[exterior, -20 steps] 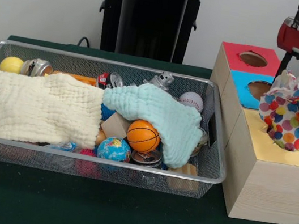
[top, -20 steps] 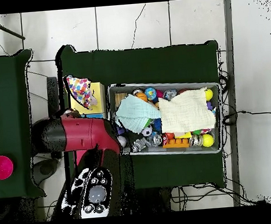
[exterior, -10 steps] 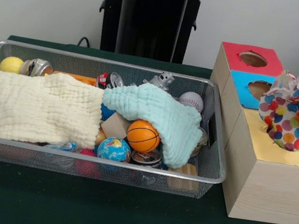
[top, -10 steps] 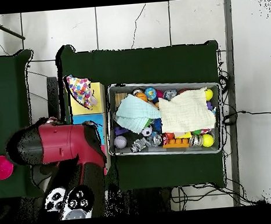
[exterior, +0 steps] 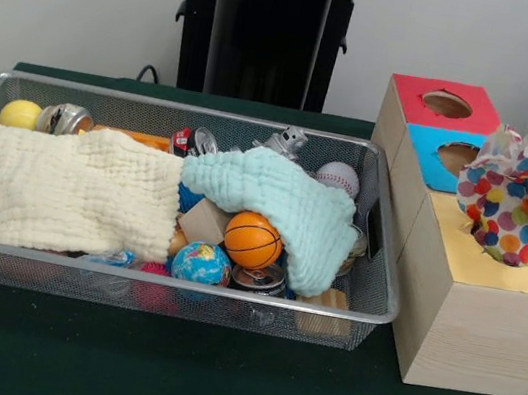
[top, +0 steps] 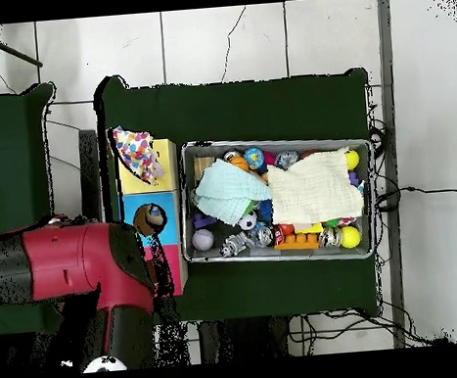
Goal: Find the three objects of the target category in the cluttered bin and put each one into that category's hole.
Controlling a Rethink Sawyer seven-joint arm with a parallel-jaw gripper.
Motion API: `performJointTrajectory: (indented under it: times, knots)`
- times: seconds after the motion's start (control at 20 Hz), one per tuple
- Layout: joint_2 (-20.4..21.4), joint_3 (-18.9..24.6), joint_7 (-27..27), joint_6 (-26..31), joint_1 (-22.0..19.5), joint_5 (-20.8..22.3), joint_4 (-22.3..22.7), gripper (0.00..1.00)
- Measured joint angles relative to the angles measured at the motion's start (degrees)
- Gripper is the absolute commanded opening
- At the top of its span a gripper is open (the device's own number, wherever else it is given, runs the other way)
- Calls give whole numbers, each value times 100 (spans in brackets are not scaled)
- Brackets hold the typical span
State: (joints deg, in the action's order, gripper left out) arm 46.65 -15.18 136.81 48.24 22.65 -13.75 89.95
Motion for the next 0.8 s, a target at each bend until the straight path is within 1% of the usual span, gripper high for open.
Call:
performJointTrajectory:
  times: [0.25, 0.3, 0.45, 0.5, 0.8]
  knots:
    - [-3, -61, 0, 9, -52, 55, -215, 100]
    - [-30, -70, 0, 9, -95, 103, -345, 100]
    - [-76, -69, 0, 11, -183, 153, -510, 100]
    - [-147, -69, 0, 9, -326, 183, -708, 0]
    - [-212, -69, 0, 11, -526, 197, -901, 0]
